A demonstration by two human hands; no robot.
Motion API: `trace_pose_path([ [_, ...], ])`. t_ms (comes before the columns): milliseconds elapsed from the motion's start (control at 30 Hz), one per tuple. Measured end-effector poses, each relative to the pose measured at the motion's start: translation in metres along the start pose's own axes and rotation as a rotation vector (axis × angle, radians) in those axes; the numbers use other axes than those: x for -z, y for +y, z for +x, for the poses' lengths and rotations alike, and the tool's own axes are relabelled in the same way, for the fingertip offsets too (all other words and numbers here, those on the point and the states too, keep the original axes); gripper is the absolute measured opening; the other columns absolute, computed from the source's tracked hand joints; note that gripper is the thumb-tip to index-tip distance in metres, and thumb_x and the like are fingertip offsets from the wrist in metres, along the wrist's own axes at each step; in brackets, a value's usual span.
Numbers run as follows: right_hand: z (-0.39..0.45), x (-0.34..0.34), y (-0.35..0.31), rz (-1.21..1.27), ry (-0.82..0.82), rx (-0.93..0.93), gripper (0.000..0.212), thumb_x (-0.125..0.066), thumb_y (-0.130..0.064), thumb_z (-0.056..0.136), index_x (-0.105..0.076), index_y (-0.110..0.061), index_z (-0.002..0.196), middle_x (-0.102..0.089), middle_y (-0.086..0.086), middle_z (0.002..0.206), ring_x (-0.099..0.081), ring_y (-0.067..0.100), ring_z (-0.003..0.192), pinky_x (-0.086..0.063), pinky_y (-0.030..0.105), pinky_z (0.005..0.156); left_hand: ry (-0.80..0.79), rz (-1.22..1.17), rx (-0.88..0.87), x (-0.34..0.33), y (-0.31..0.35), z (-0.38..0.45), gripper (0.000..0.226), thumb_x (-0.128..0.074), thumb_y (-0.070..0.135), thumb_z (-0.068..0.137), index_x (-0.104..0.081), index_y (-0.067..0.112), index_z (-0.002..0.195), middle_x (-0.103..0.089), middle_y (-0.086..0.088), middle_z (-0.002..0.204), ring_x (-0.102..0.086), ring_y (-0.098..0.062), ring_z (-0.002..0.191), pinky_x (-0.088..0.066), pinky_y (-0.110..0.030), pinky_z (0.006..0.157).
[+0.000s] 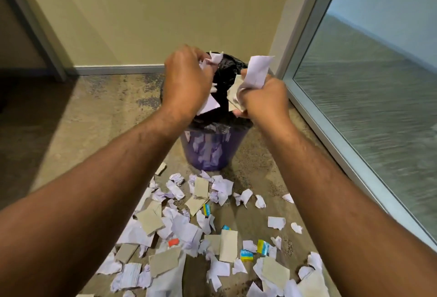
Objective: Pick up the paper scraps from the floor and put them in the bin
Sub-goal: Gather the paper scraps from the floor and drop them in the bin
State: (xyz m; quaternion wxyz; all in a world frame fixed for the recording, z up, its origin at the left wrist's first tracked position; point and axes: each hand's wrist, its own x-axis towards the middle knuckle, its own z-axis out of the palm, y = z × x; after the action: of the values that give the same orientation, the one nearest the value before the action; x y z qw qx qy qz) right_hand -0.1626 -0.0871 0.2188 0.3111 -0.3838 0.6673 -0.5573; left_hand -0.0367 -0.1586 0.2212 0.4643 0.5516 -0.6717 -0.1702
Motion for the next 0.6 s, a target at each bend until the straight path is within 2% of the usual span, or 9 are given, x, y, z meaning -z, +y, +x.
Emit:
trace_pose_path([
  [67,0.025,-0.012,0.007,0.098,-0.007,-0.101,0.031,-0.065,0.009,0.081,-0.066,-0.020,0.093,-0.069,0.000,0.089,-0.071,0.024,0.084,-0.063,0.040,0.069,-0.017,-0.064,0.100,-0.018,-0.009,0.017,0.038,-0.069,0.038,0.094,-0.067,0.016,0.125,-0.067,-0.002,0.119,-0.064,-0.010,0.094,-0.042,-0.003,0.069],
  [100,0.034,-0.016,0.012,0.090,-0.054,-0.142,0.036,-0.070,0.008,0.078,-0.065,-0.013,0.107,-0.070,0.004,0.095,-0.070,0.025,0.088,-0.062,0.040,0.074,-0.079,-0.081,0.135,-0.025,-0.012,0.022,0.053,-0.066,0.043,0.094,-0.057,0.016,0.138,-0.059,-0.007,0.135,-0.060,-0.018,0.115,-0.047,-0.014,0.088],
  [133,0.042,-0.018,0.017,0.055,-0.119,-0.184,0.057,-0.074,0.005,0.075,-0.057,-0.011,0.128,-0.070,0.007,0.109,-0.070,0.026,0.098,-0.061,0.043,0.082,-0.163,-0.096,0.170,-0.030,-0.014,0.025,0.066,-0.064,0.047,0.095,-0.044,0.016,0.149,-0.047,-0.010,0.148,-0.051,-0.023,0.131,-0.044,-0.027,0.104],
  [200,0.052,-0.016,0.025,-0.033,-0.194,-0.232,0.100,-0.078,0.001,0.074,-0.027,-0.022,0.157,-0.057,0.006,0.142,-0.062,0.026,0.119,-0.057,0.049,0.094,-0.289,-0.122,0.191,-0.037,-0.017,0.024,0.082,-0.062,0.051,0.095,-0.023,0.018,0.159,-0.030,-0.010,0.162,-0.034,-0.026,0.146,-0.033,-0.038,0.118],
  [267,0.053,-0.011,0.027,-0.075,-0.206,-0.215,0.110,-0.075,0.003,0.078,-0.011,-0.032,0.161,-0.043,0.003,0.155,-0.055,0.027,0.129,-0.056,0.050,0.097,-0.342,-0.116,0.169,-0.042,-0.020,0.021,0.084,-0.061,0.049,0.096,-0.017,0.020,0.161,-0.027,-0.009,0.164,-0.030,-0.026,0.149,-0.030,-0.041,0.121],
  [333,0.048,-0.005,0.030,-0.172,-0.196,-0.132,0.101,-0.071,0.003,0.083,-0.015,-0.027,0.161,-0.046,0.002,0.153,-0.055,0.024,0.127,-0.056,0.045,0.098,-0.351,-0.107,0.139,-0.046,-0.022,0.013,0.078,-0.060,0.043,0.098,-0.020,0.019,0.161,-0.032,-0.008,0.162,-0.034,-0.025,0.148,-0.032,-0.042,0.120],
  [400,0.038,0.001,0.036,-0.307,-0.153,-0.026,0.080,-0.065,0.001,0.088,-0.032,-0.022,0.157,-0.052,0.001,0.145,-0.058,0.017,0.118,-0.055,0.036,0.094,-0.322,-0.096,0.114,-0.049,-0.021,0.001,0.068,-0.057,0.036,0.101,-0.027,0.018,0.159,-0.037,-0.007,0.160,-0.037,-0.024,0.146,-0.032,-0.037,0.119],
  [533,0.015,0.011,0.058,-0.479,-0.003,0.244,0.048,-0.056,-0.006,0.094,-0.055,-0.019,0.141,-0.060,-0.001,0.131,-0.060,0.011,0.109,-0.053,0.031,0.094,-0.199,-0.079,-0.001,-0.049,-0.020,-0.035,0.046,-0.054,0.025,0.103,-0.045,0.017,0.148,-0.049,-0.004,0.146,-0.048,-0.018,0.135,-0.036,-0.025,0.105],
  [600,-0.001,0.017,0.076,-0.513,0.034,0.376,0.038,-0.055,-0.008,0.095,-0.060,-0.018,0.131,-0.059,-0.002,0.121,-0.058,0.010,0.105,-0.050,0.028,0.090,-0.153,-0.097,-0.114,-0.050,-0.026,-0.055,0.039,-0.053,0.022,0.102,-0.052,0.016,0.141,-0.052,-0.004,0.136,-0.052,-0.016,0.125,-0.041,-0.026,0.103],
])
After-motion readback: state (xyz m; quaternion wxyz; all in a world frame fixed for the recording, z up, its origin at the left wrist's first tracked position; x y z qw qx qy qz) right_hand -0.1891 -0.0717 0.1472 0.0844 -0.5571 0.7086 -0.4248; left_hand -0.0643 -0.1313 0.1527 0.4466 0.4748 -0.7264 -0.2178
